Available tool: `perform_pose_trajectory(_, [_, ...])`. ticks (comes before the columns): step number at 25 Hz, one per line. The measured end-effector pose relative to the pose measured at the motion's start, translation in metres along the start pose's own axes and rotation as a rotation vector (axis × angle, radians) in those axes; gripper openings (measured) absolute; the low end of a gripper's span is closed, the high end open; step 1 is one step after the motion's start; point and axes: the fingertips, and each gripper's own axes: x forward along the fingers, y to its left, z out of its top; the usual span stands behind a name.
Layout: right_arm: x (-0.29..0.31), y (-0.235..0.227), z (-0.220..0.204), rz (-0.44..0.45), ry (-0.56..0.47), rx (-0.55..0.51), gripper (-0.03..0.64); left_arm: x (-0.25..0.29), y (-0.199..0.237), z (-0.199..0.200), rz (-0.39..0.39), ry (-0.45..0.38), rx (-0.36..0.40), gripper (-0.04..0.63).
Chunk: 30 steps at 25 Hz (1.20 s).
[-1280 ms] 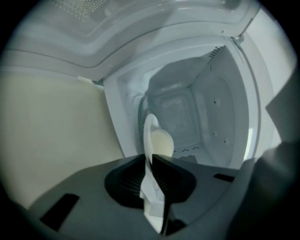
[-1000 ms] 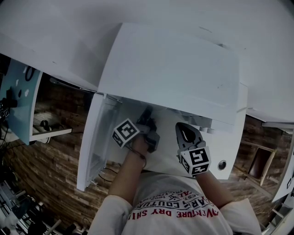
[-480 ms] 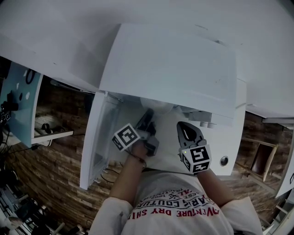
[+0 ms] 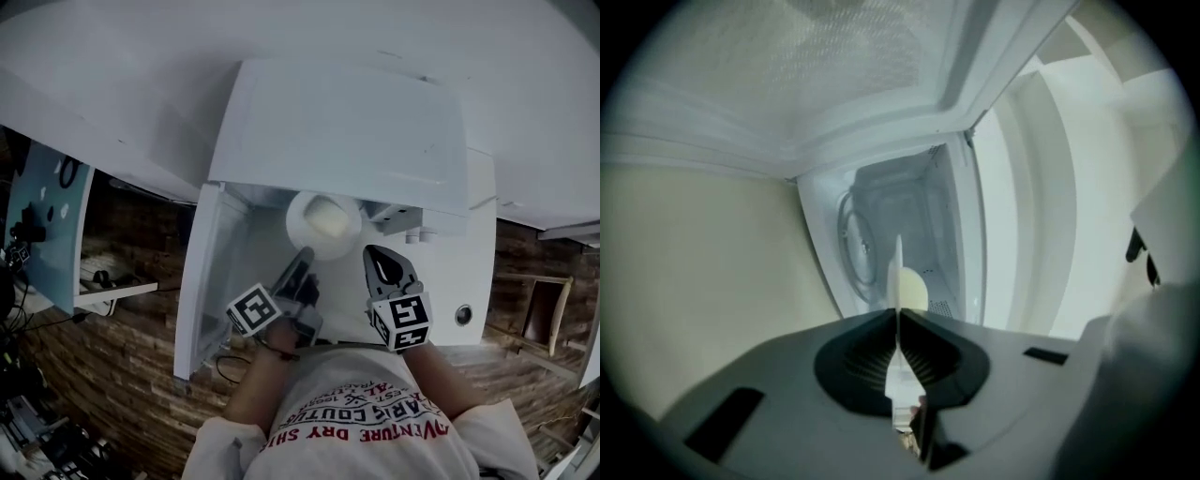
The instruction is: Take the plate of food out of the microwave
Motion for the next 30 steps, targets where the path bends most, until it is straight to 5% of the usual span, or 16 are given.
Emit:
perform_pose_trajectory(8, [-0.035, 0.012, 0.027, -0.054, -0.101, 0.015, 0.009, -0.046, -0.038, -0.025, -0.078, 0.022, -0.079, 0.017])
perform_pose_trajectory(15, [-0.057, 0.011, 0.042, -0.112, -0.169, 0.007, 0.01, -0.074, -0.073, -0.013, -0.149, -0.008, -0.033, 0.017])
perform_pose_trajectory(30, [-0.06, 0.045, 0.085, -0.094, -0.301, -0.036, 0.009, -0.107, -0.119, 0.032, -0.244, -0.068, 0.031, 0.017])
